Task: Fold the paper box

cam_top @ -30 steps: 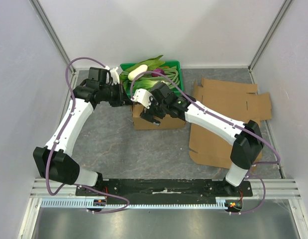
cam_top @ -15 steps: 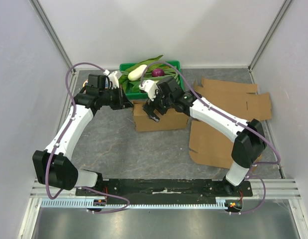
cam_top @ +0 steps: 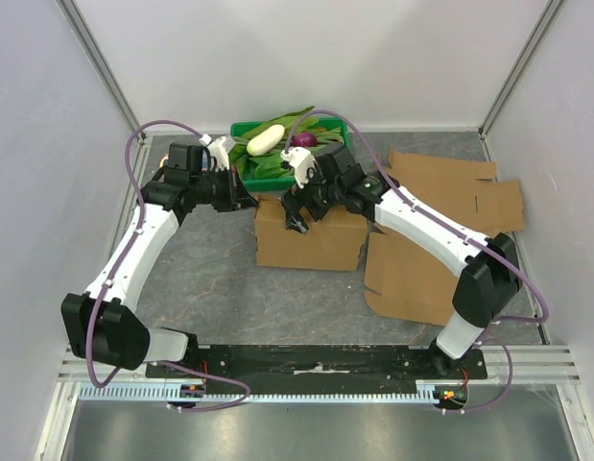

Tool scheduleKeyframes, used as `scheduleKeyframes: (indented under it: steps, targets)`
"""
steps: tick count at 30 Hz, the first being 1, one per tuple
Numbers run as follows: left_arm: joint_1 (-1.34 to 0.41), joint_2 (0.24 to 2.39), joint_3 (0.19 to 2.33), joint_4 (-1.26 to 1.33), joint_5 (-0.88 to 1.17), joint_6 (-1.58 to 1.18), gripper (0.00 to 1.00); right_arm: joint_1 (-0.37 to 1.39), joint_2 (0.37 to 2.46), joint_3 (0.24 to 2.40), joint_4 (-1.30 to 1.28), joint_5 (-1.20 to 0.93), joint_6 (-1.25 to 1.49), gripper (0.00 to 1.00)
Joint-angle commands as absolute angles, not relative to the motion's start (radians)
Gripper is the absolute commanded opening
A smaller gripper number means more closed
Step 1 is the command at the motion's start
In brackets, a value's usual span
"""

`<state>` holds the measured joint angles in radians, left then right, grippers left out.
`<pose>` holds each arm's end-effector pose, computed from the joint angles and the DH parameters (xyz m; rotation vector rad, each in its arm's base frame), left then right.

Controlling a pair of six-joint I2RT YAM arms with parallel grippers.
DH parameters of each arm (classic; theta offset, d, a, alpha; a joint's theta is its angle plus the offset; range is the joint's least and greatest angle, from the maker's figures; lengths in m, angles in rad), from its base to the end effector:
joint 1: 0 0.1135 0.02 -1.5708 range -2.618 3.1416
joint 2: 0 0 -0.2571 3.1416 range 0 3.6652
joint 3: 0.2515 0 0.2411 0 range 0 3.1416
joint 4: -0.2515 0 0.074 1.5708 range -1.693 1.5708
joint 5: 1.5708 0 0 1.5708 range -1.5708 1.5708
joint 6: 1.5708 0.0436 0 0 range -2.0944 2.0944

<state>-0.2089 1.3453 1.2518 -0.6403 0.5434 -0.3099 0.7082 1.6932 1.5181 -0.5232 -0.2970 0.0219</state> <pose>0.2724 -0.0808 0.3275 0.1699 2.3301 -0.8888 0.2806 0.2571 0.3127 -0.9371 2.1397 0.7135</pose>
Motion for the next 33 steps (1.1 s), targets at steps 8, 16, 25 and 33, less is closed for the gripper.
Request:
scheduleKeyframes:
  steps: [8,16,25,33]
  targets:
    - [-0.199,1.256,1.23,-0.692,0.601,-0.316,0.02,0.798,1.591,1.457,-0.496,-0.15,-0.213,0.98]
    - [-0.199,1.252,1.213,-0.687,0.615,-0.324,0.02,0.796,1.595,1.489,-0.477,-0.129,-0.127,0.98]
    - [-0.198,1.247,1.209,-0.695,0.615,-0.318,0.02,0.744,1.664,1.592,-0.538,-0.129,-0.02,0.98]
    - [-0.199,1.262,1.229,-0.692,0.635,-0.36,0.02,0.752,1.66,1.509,-0.476,-0.052,-0.029,0.98]
